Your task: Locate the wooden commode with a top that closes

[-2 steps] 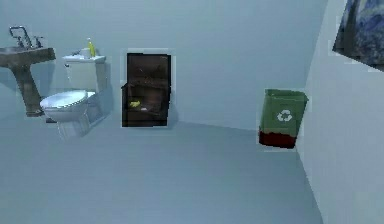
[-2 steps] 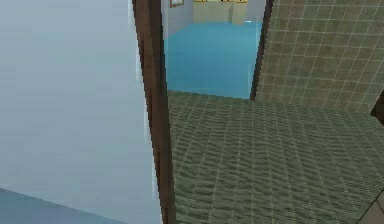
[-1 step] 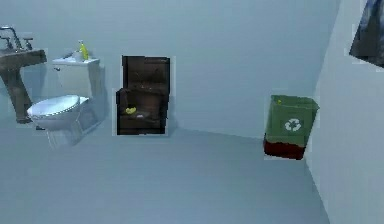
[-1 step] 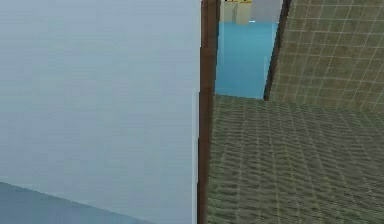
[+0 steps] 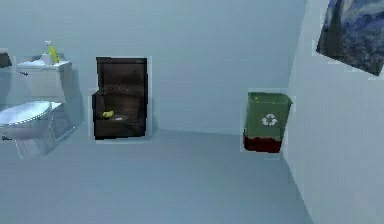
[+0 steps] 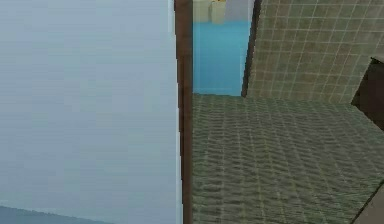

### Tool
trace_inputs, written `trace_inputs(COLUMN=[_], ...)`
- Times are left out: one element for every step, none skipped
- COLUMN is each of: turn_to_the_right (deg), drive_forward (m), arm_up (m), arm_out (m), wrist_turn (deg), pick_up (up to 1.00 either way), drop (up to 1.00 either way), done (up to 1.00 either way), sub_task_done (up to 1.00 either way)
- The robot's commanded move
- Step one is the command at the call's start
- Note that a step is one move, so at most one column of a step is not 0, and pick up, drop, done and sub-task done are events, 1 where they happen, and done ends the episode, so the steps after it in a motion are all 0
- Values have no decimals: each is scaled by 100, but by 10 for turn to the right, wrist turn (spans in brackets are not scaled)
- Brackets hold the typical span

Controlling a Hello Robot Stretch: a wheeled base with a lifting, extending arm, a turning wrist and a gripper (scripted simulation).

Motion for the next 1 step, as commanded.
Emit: trace_inputs(turn_to_the_right=[0], drive_forward=[100], arm_up=[0], arm_out=[0], wrist_turn=[0], pick_up=[0], drop=[0], done=[0], sub_task_done=[0])
